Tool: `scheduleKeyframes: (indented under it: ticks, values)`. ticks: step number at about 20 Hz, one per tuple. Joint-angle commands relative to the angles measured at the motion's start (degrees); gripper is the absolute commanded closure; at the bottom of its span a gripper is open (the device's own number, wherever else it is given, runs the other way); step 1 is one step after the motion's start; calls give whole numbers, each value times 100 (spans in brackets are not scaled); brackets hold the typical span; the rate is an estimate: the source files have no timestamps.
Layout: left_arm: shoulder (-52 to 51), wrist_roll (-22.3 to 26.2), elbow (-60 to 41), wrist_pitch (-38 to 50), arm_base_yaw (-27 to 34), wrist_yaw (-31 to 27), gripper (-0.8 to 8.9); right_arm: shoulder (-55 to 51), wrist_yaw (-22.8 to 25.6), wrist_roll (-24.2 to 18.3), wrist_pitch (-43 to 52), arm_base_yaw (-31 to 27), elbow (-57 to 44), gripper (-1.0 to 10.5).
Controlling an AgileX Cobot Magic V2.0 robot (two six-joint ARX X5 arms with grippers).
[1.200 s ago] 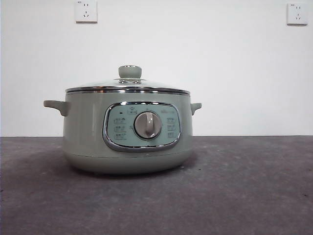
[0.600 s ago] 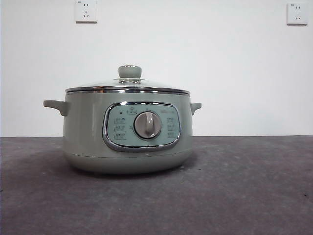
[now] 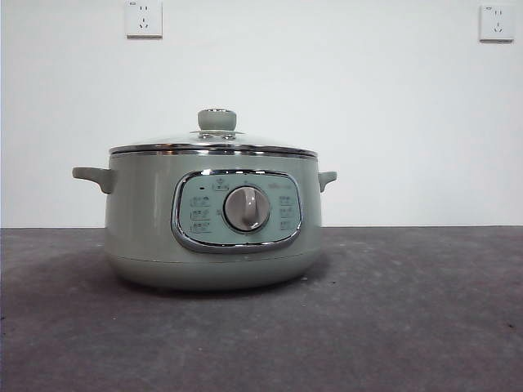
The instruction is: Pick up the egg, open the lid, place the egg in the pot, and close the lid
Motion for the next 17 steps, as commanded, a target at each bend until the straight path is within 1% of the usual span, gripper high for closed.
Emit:
scheduleKeyframes:
  ticks: [1, 7, 9, 10, 12, 14, 17]
  values:
    - [0, -11, 4, 44, 7, 35, 818, 2, 4, 61, -61, 0, -44, 946]
    - [4, -11, 4, 92, 7, 33, 818, 2, 4, 61, -61, 0, -44, 946]
    - [4, 83, 4, 114, -44, 35, 818, 2, 4, 61, -61, 0, -44, 946]
    - [-2, 149, 4, 334, -55, -63, 818, 2, 4, 61, -61, 0, -44, 946]
    - [-170, 498, 2, 1228, 142, -435, 818, 2, 4, 61, -61, 0, -44, 946]
    - [-422, 841, -4, 2096, 494, -356, 818, 2, 4, 61, -61, 0, -44, 946]
    - [-866, 872, -72, 2815, 1290, 46, 818, 2, 4, 61, -61, 0, -44, 946]
